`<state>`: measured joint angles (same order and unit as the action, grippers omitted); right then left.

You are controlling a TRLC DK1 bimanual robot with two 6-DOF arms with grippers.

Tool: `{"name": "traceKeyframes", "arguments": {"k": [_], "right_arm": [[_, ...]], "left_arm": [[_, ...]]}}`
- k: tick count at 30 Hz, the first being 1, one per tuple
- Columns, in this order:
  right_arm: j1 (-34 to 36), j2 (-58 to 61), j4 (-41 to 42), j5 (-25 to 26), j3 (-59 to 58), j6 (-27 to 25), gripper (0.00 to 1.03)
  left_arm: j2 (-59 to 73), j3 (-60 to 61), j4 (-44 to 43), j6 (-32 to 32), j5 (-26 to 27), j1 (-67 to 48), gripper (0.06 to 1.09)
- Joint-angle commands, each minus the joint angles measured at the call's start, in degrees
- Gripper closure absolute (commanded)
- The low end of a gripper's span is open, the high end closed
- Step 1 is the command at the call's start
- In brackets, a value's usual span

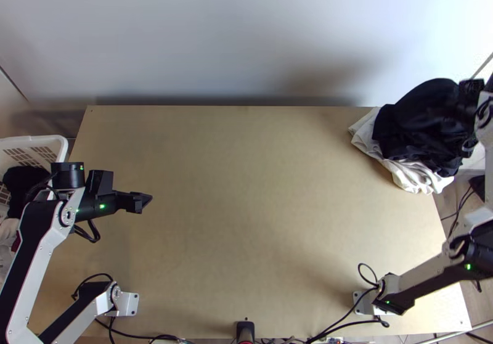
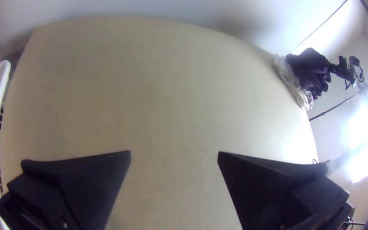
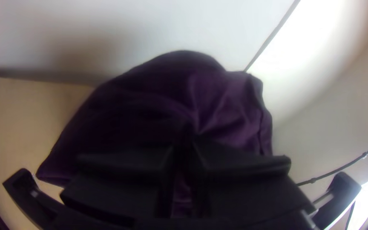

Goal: Fold the t-shirt

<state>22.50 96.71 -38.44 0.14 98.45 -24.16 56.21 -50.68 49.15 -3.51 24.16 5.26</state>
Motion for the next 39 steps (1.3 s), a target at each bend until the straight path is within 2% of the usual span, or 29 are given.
{"name": "traceKeyframes", "arguments": {"k": [1,6,8,12,15,16,23,31,39], "right_arm": [[-0.09,-8.38,1.17,0.12,-17.24,-3.61,1.00],[1.40,-7.41,3.98,0.12,-24.54,-6.77,1.00],[1.93,-5.30,4.60,0.03,-24.01,-6.86,0.99],[2.28,-4.60,4.60,-0.05,-21.64,-5.81,0.62],[2.46,-5.04,4.51,-0.41,-21.20,-6.07,0.14],[2.55,-5.30,4.60,-0.41,-21.02,-6.16,0.05],[2.90,-1.61,4.51,-0.49,-13.55,-5.72,0.04],[2.90,4.54,-1.55,-1.02,-3.97,-3.52,0.04],[5.27,3.05,-3.84,-4.80,-5.11,-1.24,0.04]], "left_arm": [[0.13,0.75,-0.37,-0.18,0.09,0.02,0.10],[-0.31,1.37,-0.37,-0.27,0.27,-0.07,0.10],[-0.39,1.54,-0.37,-0.36,0.27,-0.51,0.10],[-0.66,0.84,-0.37,-0.18,0.27,-0.77,0.10],[-1.10,1.10,-0.01,-0.27,0.27,-0.77,0.10],[-1.36,1.37,0.07,-0.27,0.27,-0.69,0.10],[-2.50,3.13,0.25,-0.27,0.27,-0.86,0.10],[-2.59,3.04,0.42,-0.18,0.27,-0.77,0.10],[-2.59,3.04,0.42,-0.01,0.18,-0.77,0.10]]}}
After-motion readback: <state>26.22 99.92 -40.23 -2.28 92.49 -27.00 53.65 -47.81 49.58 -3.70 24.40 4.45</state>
